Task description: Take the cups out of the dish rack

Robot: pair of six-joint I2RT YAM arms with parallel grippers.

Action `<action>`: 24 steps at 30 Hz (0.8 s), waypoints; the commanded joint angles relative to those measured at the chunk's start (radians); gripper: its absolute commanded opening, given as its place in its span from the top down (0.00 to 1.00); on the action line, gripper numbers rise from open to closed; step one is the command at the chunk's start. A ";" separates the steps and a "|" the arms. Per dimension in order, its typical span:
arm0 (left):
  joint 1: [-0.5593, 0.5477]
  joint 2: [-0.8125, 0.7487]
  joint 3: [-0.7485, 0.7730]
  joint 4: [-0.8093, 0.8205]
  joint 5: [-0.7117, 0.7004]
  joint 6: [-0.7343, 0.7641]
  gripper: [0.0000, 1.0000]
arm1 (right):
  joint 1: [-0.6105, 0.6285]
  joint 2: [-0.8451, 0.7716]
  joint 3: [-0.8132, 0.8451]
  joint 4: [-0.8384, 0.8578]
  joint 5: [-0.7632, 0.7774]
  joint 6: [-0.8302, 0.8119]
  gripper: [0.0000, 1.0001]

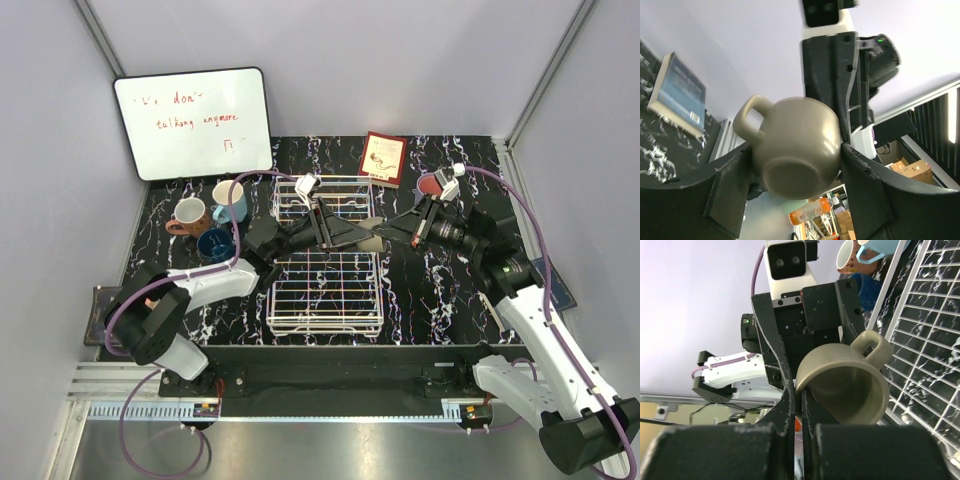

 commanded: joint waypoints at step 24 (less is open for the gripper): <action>0.119 -0.023 -0.032 -0.105 0.098 -0.005 0.01 | 0.008 -0.032 0.109 -0.008 0.096 -0.158 1.00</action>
